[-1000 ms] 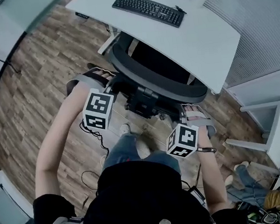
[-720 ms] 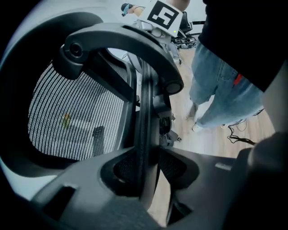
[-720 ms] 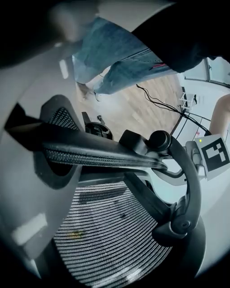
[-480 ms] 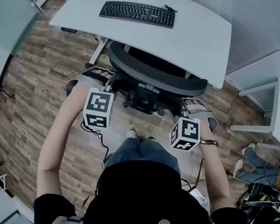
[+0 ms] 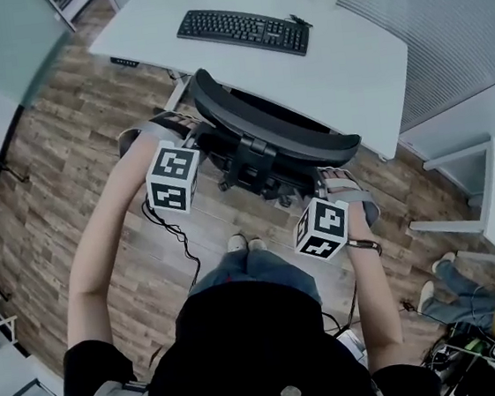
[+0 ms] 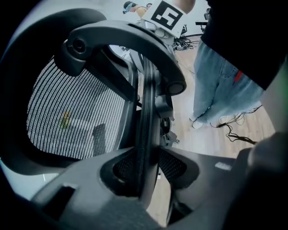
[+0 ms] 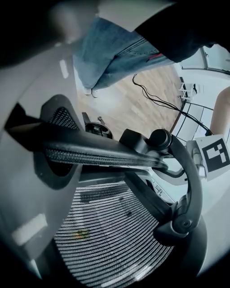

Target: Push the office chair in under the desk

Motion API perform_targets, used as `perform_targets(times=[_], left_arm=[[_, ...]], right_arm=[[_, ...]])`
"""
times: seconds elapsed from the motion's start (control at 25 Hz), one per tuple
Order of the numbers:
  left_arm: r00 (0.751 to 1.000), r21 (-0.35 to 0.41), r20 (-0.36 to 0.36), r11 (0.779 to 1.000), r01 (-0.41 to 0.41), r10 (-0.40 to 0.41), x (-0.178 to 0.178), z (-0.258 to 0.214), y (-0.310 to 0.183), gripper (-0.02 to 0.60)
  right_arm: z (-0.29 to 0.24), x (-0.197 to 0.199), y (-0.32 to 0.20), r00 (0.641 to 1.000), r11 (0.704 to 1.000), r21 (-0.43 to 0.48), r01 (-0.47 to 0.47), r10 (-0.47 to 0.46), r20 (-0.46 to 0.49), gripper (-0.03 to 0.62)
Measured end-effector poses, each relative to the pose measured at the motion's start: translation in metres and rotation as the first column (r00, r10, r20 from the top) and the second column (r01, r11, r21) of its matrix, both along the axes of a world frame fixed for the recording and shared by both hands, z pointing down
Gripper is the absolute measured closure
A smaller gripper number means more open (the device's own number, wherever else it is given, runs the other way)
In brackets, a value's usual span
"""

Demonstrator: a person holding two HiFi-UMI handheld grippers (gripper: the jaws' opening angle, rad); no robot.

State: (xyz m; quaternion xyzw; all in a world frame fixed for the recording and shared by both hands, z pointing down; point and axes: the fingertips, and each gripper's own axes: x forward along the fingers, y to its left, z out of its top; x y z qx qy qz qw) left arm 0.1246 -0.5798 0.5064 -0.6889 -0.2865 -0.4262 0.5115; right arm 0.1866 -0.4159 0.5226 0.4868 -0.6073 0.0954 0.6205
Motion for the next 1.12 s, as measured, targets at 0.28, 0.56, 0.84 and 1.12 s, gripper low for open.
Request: perform_targets(times=[0.28,0.56,0.84,1.12], left_arm=[[1.000,0.008,-0.013,1.000,0.017,-0.017,-0.001,0.000,0.000,0.438],[0.992,0.018,-0.111,0.997,0.069,-0.067,0.001,-0.003,0.000,0.415],[0.961,0.089,-0.248,0.985,0.148,-0.122,-0.006,-0.019,-0.001,0.393],[0.847,-0.064,-0.468,0.966,0.252,-0.252,-0.022,-0.065,0.003,0.571]], right_arm=[[0.001,-0.001,0.000,1.000,1.000,0.006,0.003,-0.003,-0.005,0.478],[-0.004,-0.002,0.000,1.000,0.998,0.052,0.018,-0.017,-0.010,0.446],[-0.039,-0.013,0.015,0.997,0.982,0.187,-0.032,0.019,0.069,0.427],[-0.100,-0.022,0.023,0.957,0.858,0.477,-0.190,0.053,0.287,0.532]])
